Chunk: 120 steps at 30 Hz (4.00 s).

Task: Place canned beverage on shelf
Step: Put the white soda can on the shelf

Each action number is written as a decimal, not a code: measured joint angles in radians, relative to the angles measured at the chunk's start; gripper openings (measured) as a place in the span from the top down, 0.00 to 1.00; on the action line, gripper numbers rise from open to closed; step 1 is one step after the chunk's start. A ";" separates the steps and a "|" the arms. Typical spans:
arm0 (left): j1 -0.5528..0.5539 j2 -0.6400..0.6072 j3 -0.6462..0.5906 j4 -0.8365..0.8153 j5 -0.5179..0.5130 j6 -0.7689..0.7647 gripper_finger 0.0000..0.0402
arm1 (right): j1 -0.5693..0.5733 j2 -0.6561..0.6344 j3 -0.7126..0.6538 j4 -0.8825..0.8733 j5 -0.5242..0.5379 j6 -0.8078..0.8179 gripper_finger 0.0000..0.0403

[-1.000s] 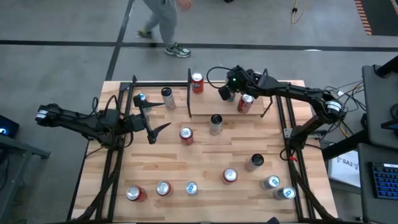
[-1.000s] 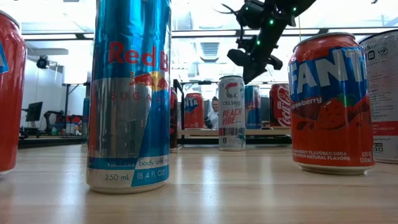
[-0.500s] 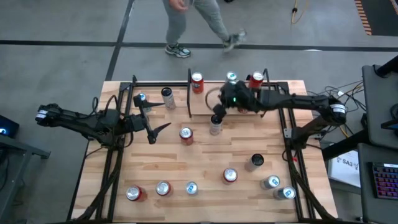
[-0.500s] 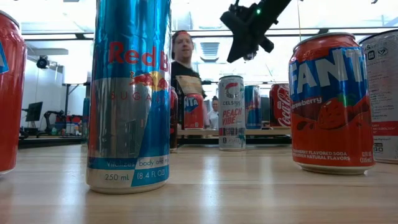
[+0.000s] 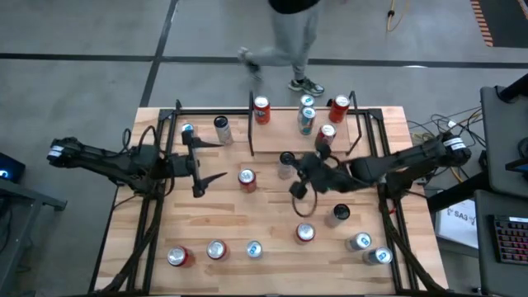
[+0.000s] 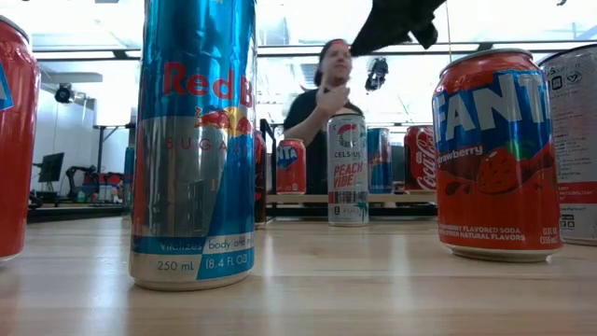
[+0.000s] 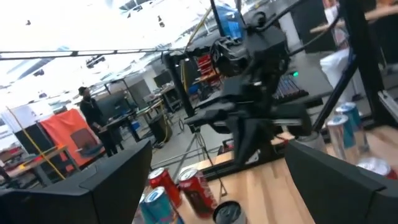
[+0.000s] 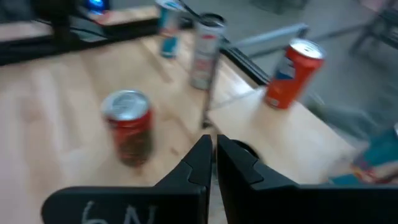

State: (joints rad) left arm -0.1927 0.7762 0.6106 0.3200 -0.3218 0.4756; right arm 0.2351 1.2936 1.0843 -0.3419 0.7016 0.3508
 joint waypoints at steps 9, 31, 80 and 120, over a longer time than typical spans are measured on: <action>0.000 0.260 0.000 0.214 0.053 -0.170 0.12 | 0.091 -0.156 -0.176 0.216 -0.006 -0.174 0.97; 0.161 0.959 0.486 0.052 -0.035 -0.343 0.12 | 0.090 -0.401 -0.323 0.170 -0.028 -0.299 0.97; 0.235 1.122 0.522 0.028 -0.012 -0.529 0.40 | 0.090 -0.402 -0.328 0.160 -0.028 -0.282 0.97; 0.453 1.056 0.762 -0.218 0.089 -0.372 0.40 | 0.090 -0.403 -0.332 0.153 -0.028 -0.283 0.97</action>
State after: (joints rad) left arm 0.2605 1.8324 1.3723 0.1015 -0.2330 0.1038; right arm 0.3248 0.8909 0.7521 -0.1888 0.6739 0.0677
